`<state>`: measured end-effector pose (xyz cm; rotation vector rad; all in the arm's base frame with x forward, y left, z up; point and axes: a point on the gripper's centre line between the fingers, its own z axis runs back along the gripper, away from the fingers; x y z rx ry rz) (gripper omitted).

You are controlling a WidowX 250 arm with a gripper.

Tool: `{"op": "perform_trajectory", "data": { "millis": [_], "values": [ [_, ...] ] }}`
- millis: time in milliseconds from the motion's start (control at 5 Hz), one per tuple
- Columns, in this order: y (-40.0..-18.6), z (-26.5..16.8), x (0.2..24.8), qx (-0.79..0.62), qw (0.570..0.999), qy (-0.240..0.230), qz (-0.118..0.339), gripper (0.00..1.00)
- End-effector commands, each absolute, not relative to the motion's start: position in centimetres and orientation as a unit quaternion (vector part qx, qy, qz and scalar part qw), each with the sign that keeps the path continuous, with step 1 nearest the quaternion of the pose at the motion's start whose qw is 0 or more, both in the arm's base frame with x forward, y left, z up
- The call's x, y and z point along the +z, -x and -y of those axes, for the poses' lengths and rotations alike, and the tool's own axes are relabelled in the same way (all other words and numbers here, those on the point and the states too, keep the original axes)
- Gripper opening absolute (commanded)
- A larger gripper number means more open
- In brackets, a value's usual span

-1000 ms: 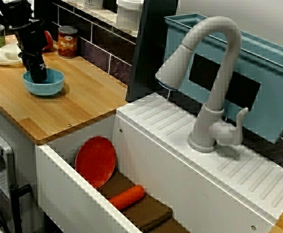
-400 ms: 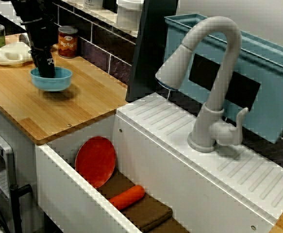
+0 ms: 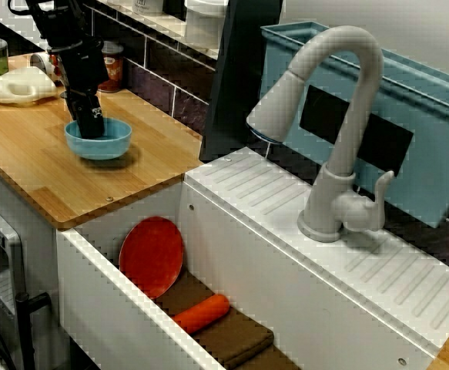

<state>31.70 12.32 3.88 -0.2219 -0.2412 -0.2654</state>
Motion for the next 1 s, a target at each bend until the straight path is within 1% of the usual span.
{"op": "perform_trajectory", "data": {
  "millis": [0,200,400,600,800],
  "values": [
    [-31.1,-8.2,5.7,-0.15,0.972,0.066,0.166,0.0],
    [-30.9,-6.4,5.1,-0.156,0.973,0.057,0.161,0.0],
    [-30.7,-4.3,4.6,-0.169,0.97,0.047,0.166,0.0],
    [-30.5,-2.4,3.7,-0.169,0.97,0.049,0.17,0.0],
    [-29.6,-0.9,2.9,-0.173,0.967,0.034,0.181,0.0]
  ]
}}
